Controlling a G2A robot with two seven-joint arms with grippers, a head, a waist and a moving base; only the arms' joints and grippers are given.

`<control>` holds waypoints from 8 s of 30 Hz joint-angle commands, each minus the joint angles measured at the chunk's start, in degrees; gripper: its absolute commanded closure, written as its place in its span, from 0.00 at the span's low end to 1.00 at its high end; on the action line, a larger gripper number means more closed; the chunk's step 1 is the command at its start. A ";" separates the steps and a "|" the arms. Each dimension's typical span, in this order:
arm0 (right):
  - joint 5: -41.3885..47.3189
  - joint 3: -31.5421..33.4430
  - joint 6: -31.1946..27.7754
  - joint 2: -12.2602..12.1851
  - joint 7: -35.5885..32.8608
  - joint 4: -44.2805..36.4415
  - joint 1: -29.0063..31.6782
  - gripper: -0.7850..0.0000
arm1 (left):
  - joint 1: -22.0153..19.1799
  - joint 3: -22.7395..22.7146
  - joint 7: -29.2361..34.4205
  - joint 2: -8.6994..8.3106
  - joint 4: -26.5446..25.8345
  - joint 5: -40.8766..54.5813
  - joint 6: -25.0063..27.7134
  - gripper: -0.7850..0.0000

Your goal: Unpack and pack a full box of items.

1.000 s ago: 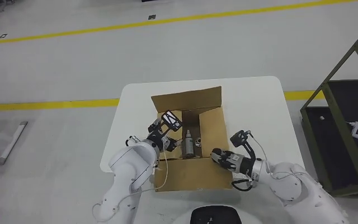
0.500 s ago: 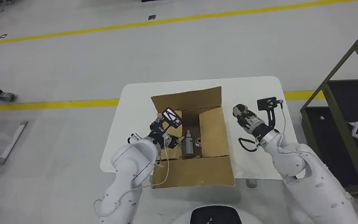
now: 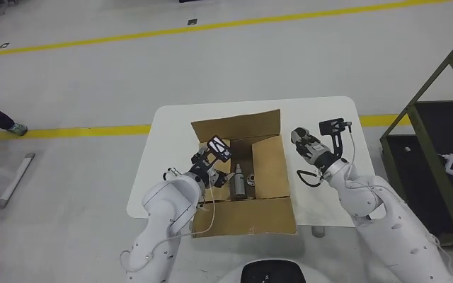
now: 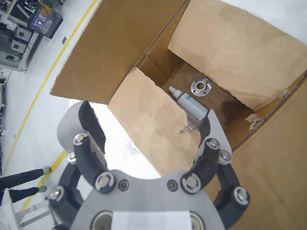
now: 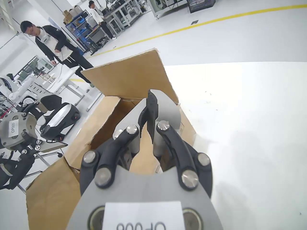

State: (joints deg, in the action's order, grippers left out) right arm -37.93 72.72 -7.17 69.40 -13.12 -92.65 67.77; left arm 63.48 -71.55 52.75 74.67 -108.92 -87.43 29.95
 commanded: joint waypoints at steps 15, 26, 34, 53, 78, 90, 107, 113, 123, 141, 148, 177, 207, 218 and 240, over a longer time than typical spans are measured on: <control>-1.76 -17.94 -2.18 6.33 5.69 28.66 -26.48 1.00 | 0.00 0.00 0.00 0.00 0.00 0.00 0.00 0.00; 0.89 -25.95 -1.16 11.90 6.29 45.93 -35.72 1.00 | 0.00 0.00 0.00 0.00 0.00 0.00 0.00 0.00; 3.65 -26.41 -1.73 13.78 4.42 50.51 -37.42 1.00 | 0.00 0.00 0.00 0.00 0.00 0.00 0.00 0.00; 0.03 -19.75 -5.65 12.67 17.61 46.31 -35.10 1.00 | 0.00 0.00 0.00 0.00 0.00 0.00 0.00 0.00; -23.84 2.21 -3.42 3.56 20.04 2.12 0.95 1.00 | -5.40 9.50 9.91 1.85 12.15 -0.81 -11.09 0.00; -24.58 0.74 -3.32 3.91 19.03 1.55 1.32 1.00 | -6.24 11.38 11.91 2.21 13.53 -5.89 -13.47 1.00; -21.80 1.29 -2.18 4.40 16.91 5.80 -1.39 1.00 | -4.82 5.80 9.61 2.17 7.01 0.51 -16.79 1.00; -18.84 2.21 -4.11 4.43 13.11 8.38 -4.19 1.00 | -4.45 2.63 7.87 2.49 4.38 9.08 -21.36 1.00; -19.01 -0.59 -10.06 4.46 5.29 12.17 -6.60 1.00 | -4.54 0.91 7.51 1.84 4.44 3.68 -20.06 0.00; -18.65 -0.08 -8.56 4.50 5.78 13.63 -7.36 1.00 | -6.06 -2.64 8.71 0.03 10.14 -16.96 -12.00 0.00; -18.56 -0.24 -7.99 4.57 5.99 13.96 -7.25 1.00 | -5.73 -1.11 6.62 0.16 13.79 -19.93 -12.53 0.00; -11.22 3.68 -0.29 5.17 13.77 22.06 -3.24 1.00 | -4.95 -4.14 5.79 0.29 10.15 -18.81 -10.54 0.00; -13.37 -4.36 -11.54 6.43 9.19 23.46 -5.79 1.00 | -7.06 -1.14 5.40 1.06 0.20 0.32 -7.59 0.00; -13.92 -4.36 -14.03 6.08 6.32 22.24 -4.78 1.00 | -8.57 0.81 7.11 1.85 4.58 13.83 -11.41 0.00; -12.41 2.55 -6.73 5.06 8.59 17.62 -2.79 1.00 | -10.06 1.47 6.83 3.41 21.22 48.24 -20.70 0.00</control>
State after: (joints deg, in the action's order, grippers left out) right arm -50.19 75.28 -14.07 74.47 -4.47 -75.05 64.96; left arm 53.92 -70.16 59.38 77.86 -90.06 -43.97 11.71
